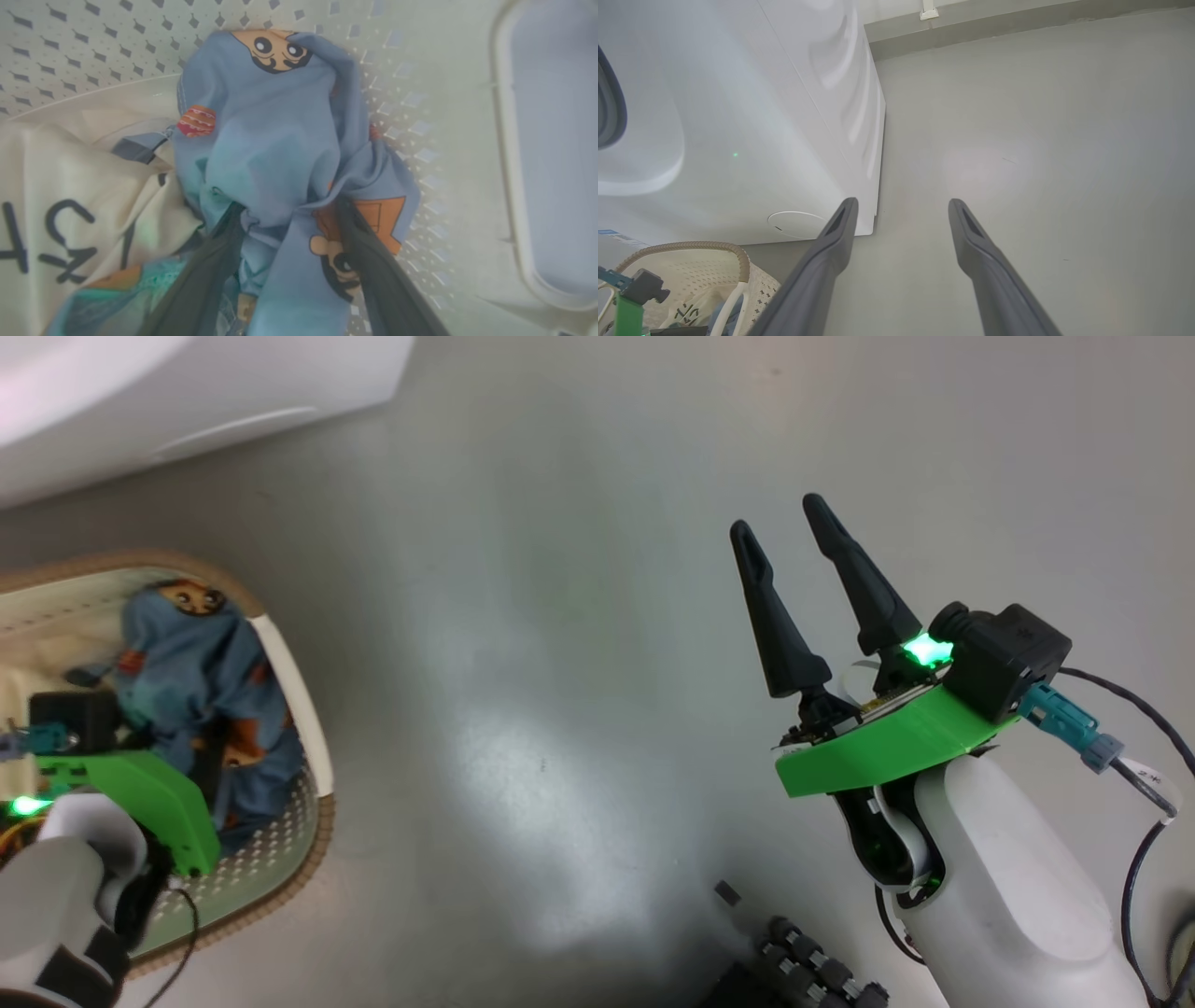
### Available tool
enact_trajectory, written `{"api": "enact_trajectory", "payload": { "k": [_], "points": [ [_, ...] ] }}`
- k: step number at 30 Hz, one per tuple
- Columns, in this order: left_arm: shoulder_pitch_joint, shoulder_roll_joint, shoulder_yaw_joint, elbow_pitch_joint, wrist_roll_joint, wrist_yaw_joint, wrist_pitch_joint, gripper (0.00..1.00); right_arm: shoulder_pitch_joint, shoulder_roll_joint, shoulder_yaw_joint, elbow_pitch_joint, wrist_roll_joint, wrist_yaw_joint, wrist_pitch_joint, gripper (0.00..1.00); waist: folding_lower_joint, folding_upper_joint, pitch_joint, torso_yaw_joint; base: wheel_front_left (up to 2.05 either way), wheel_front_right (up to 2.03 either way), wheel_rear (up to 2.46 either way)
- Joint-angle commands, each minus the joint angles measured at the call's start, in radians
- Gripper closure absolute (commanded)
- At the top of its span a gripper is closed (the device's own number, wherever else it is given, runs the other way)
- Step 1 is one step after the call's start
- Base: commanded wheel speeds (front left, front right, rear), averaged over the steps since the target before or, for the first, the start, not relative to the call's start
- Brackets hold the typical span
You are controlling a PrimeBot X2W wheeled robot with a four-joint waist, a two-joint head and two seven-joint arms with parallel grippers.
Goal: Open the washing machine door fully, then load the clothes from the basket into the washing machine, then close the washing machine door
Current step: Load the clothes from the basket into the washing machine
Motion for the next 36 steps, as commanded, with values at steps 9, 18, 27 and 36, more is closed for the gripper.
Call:
{"api": "enact_trajectory", "payload": {
  "k": [9, 18, 27, 36],
  "points": [
    [-0.069, 0.064, -0.04, 0.045, -0.029, -0.002, 0.054, 0.0, 0.01, 0.003, 0.021, -0.045, 0.022, 0.005, -0.009, 0.0, -0.0001, 0.0, 0.072, -0.055, 0.0, 0.0, 0.0],
    [-0.14, 0.051, -0.07, 0.124, -0.043, -0.002, 0.087, 0.0, 0.003, 0.003, 0.025, -0.043, 0.023, 0.005, -0.009, 0.0, -0.0001, 0.0, 0.084, -0.056, 0.0, 0.0, 0.0],
    [-0.14, 0.028, -0.087, 0.154, -0.067, -0.002, 0.078, 1.0, -0.003, 0.003, 0.022, -0.035, 0.018, 0.005, -0.009, 0.0, -0.0001, 0.0, 0.052, -0.043, 0.0, 0.0, 0.0],
    [-0.062, 0.014, -0.102, 0.101, -0.119, -0.002, 0.004, 1.0, 0.005, 0.003, 0.013, -0.016, 0.017, 0.005, -0.009, 0.0, -0.0001, 0.0, -0.056, -0.023, 0.0, 0.0, 0.0]
  ]
}}
